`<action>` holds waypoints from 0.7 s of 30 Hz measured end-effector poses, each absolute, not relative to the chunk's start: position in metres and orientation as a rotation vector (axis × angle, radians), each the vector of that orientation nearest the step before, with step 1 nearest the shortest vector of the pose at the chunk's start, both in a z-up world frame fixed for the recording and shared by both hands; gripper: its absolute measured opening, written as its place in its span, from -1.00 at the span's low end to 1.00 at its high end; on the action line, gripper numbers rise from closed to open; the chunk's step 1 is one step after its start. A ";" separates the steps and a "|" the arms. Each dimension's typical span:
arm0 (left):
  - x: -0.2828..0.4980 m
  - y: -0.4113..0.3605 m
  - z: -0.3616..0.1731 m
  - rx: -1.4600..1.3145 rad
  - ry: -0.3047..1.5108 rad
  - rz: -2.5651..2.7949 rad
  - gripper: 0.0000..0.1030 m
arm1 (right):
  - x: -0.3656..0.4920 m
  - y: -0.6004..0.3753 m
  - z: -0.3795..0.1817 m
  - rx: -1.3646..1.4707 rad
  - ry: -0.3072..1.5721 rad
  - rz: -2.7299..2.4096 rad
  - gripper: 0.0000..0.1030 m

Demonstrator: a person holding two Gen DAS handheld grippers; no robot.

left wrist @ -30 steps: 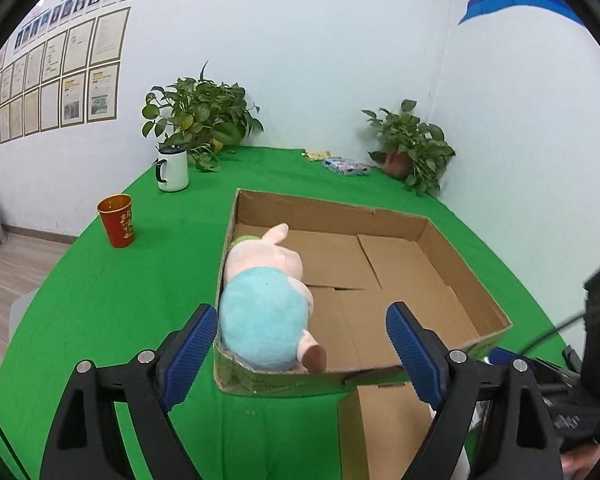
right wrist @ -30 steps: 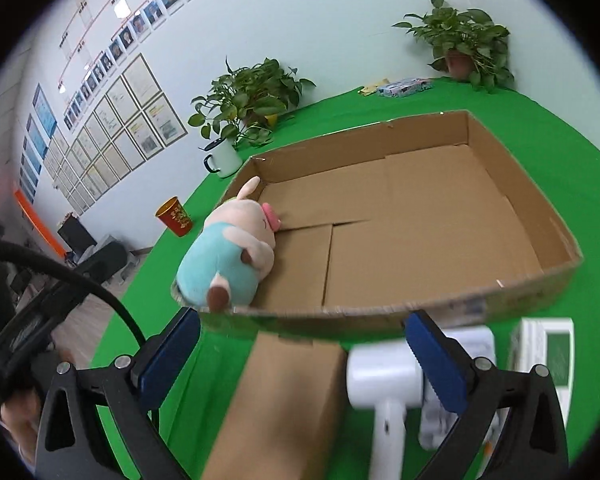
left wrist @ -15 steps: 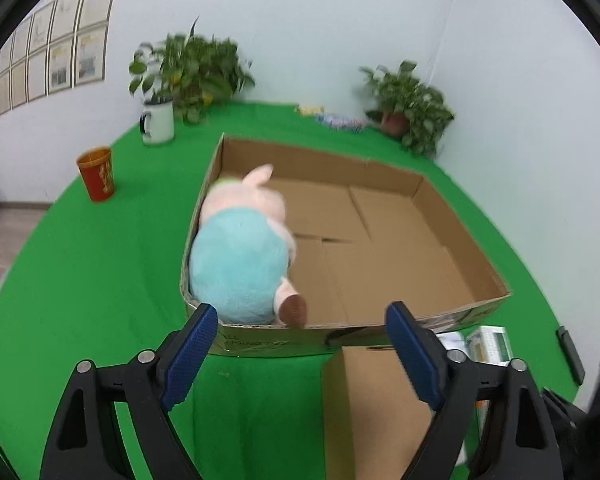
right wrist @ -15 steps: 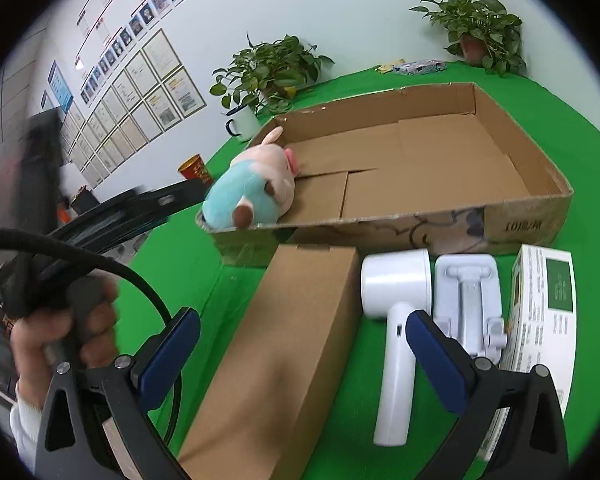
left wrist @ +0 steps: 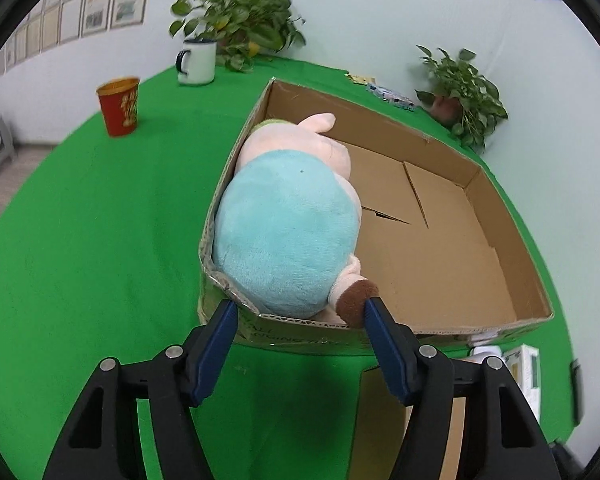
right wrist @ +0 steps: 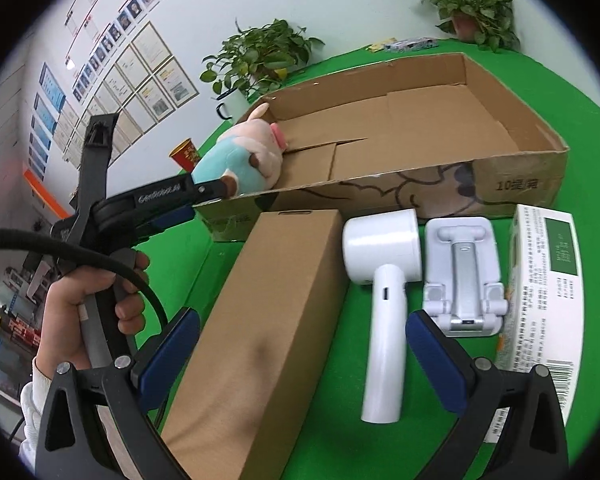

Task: Organize objects
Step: 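Grasp the long brown cardboard box at its end with the right gripper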

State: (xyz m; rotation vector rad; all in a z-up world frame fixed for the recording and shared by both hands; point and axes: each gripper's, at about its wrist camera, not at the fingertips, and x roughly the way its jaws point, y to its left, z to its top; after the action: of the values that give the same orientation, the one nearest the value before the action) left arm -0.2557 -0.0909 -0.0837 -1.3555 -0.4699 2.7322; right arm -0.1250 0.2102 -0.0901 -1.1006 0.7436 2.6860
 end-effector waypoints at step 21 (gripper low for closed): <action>-0.180 -0.078 -0.066 -1.282 -0.269 2.737 0.42 | -0.124 0.150 -0.095 -1.244 0.677 2.733 0.99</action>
State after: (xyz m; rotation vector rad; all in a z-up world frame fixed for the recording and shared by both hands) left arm -0.1799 -0.0783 -0.0656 -1.2815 -0.2686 2.7373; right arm -0.1241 0.1500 -0.0954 -1.2439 0.6774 2.7335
